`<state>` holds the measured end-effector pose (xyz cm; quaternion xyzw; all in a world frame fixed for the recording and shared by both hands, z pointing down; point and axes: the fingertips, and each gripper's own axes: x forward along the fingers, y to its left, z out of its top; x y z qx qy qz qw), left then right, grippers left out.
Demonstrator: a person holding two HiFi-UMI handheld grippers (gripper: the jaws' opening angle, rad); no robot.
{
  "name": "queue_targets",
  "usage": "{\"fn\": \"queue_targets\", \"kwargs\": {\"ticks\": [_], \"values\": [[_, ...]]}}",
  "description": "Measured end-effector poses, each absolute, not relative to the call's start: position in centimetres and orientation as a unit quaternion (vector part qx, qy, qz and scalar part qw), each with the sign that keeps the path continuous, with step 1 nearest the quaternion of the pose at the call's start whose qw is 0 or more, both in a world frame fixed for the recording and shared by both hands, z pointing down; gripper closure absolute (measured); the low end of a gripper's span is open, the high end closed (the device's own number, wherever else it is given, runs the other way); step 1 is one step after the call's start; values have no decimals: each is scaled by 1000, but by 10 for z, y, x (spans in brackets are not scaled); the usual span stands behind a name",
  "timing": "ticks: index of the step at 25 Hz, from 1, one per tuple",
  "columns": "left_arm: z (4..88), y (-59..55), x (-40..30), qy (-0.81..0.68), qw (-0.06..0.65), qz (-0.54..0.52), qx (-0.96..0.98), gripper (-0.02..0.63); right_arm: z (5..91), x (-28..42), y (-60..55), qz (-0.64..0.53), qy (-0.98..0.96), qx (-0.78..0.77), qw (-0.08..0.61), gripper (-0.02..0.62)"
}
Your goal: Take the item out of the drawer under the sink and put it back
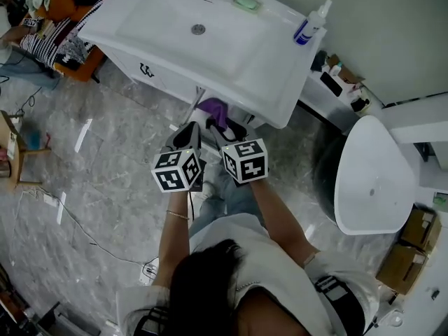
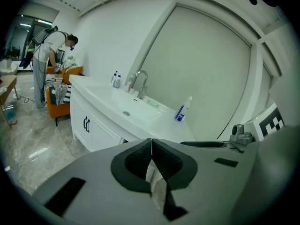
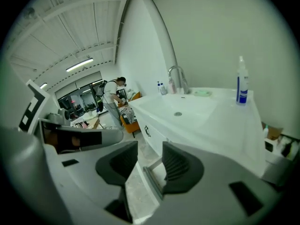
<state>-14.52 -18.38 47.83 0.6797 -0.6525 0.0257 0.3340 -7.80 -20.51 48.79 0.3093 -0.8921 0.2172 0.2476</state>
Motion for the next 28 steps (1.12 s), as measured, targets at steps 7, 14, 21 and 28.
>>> {"fn": "queue_targets", "kwargs": {"ticks": [7,14,21,28], "values": [[449,-163,-128,-648,299,23,700,600,457,-66,-187,183,-893,335,237,543],[417,-158,-128,-649,270,4,711,600,421,-69,-181,138,-901,364,190,578],[399,-159,-132,-649,241,-10,721,600,409,-68,-180,127,-899,381,175,580],[399,-161,-133,-652,233,-15,721,601,410,-69,-179,129,-901,376,173,580]]}}
